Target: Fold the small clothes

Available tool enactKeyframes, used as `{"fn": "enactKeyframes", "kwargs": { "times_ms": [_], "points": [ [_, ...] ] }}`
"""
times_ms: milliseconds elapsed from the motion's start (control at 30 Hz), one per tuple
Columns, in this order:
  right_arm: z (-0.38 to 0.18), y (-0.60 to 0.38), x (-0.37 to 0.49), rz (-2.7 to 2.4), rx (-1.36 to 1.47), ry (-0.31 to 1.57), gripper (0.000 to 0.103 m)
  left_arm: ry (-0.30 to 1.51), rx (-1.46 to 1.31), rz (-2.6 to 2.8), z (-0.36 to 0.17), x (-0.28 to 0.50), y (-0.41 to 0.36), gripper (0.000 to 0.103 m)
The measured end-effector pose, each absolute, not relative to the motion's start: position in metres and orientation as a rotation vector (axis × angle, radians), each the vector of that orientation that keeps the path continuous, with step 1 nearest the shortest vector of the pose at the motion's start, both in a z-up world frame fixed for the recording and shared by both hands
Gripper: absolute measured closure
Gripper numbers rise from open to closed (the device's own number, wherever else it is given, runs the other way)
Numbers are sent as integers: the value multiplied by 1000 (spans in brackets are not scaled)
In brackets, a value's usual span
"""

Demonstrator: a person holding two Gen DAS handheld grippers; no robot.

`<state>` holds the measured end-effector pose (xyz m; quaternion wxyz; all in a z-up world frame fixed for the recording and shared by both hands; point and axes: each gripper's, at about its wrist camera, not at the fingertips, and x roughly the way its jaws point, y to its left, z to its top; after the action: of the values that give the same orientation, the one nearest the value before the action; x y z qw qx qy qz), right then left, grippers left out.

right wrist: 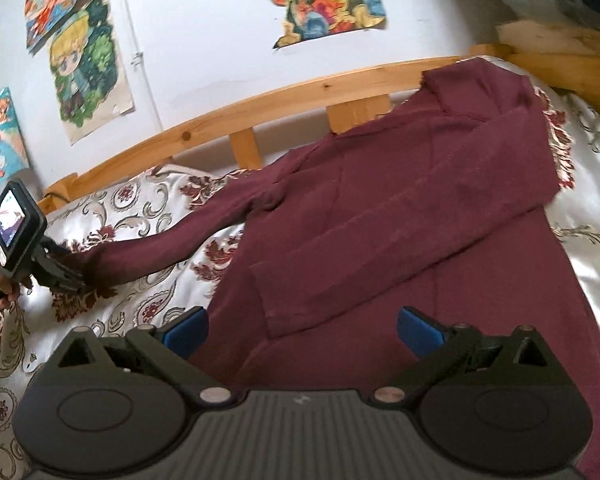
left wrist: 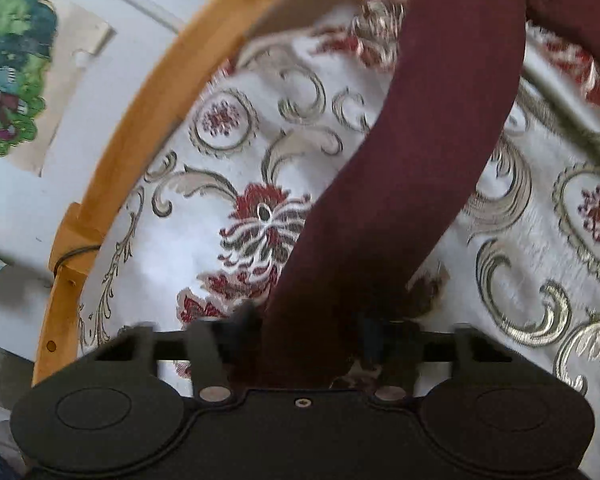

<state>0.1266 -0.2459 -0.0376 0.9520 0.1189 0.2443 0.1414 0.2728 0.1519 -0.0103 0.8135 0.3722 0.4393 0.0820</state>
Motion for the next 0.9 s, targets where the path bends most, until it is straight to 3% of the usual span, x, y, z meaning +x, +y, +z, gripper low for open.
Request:
{"fn": "enactKeyframes", "kwargs": {
  "times_ms": [67,167,400,600,900],
  "points": [
    [-40,-252,127,273,264,498,0,965,763,169,-5,274,152,84],
    [-39,-261,127,256,300,496,0,1001,679,185,9,277,151,95],
    [-29,-275,121,241,324,439,0,940,415,157,72,262,112,97],
    [-29,-284,119,260,350,439,0,867,411,-101,121,234,22,97],
    [-37,-292,124,279,345,509,0,849,508,-409,123,223,-93,96]
  ]
}}
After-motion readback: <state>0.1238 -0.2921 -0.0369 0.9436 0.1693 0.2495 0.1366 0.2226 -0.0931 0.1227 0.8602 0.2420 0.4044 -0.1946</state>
